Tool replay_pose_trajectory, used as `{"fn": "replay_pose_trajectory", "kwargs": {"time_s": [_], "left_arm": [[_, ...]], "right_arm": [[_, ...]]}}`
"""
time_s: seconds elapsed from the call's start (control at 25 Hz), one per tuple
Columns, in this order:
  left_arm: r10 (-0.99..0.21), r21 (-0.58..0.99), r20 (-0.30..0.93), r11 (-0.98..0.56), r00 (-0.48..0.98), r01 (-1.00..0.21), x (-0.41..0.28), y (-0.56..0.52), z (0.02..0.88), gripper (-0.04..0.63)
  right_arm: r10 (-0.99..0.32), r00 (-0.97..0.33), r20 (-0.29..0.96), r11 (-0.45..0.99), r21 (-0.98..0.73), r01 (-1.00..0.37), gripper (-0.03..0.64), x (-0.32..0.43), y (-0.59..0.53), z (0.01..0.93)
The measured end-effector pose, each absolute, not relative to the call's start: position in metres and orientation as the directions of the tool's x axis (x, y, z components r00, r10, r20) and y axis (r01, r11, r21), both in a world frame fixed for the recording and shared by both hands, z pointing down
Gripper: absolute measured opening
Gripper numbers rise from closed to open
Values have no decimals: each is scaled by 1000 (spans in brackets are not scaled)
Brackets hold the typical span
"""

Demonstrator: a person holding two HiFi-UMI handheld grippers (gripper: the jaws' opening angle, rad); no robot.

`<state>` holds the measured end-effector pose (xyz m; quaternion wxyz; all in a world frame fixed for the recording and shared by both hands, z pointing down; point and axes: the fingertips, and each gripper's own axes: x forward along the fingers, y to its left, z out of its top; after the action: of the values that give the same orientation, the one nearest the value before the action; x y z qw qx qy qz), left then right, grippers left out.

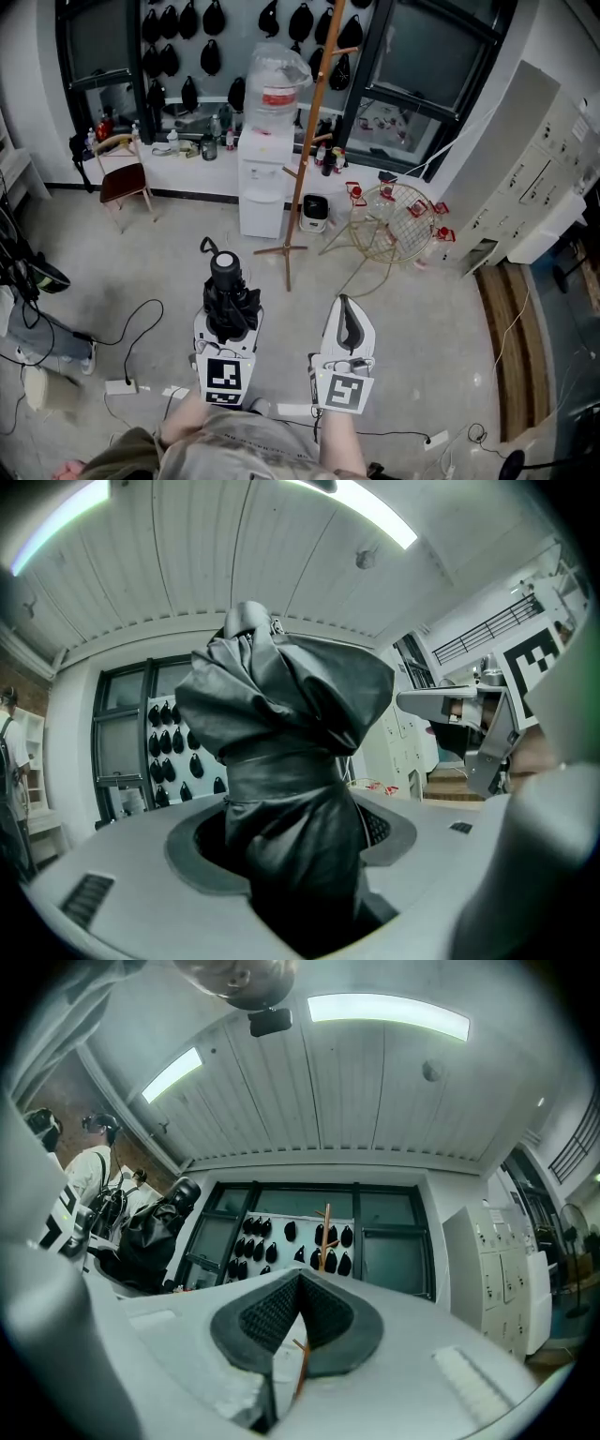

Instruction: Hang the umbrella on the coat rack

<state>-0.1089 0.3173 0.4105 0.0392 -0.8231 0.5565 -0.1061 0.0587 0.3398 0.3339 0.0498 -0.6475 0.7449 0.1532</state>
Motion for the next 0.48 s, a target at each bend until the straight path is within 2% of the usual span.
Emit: {"fn": "replay_pose_trajectory", "kwargs": {"time_s": [0.24,0.4,0.44,0.48], "left_arm": [[-926,-189,123,-376,358,-907,-102,310,407,295],[-924,-184,124,-380,362,-907,-101,303,408,295],[-923,-184,127,-381,363,-906,-101,300,409,295],[-922,-184,130,-383,363,-905,-102,298,409,295]], "right_arm": [[-948,-165,-273,126,155,-980,-2,64,331,334],[-942,-192,-277,179,69,-981,0,67,320,338],[-938,-213,-272,211,39,-977,20,66,315,340],[-934,-239,-266,246,7,-969,94,64,311,342]]}}
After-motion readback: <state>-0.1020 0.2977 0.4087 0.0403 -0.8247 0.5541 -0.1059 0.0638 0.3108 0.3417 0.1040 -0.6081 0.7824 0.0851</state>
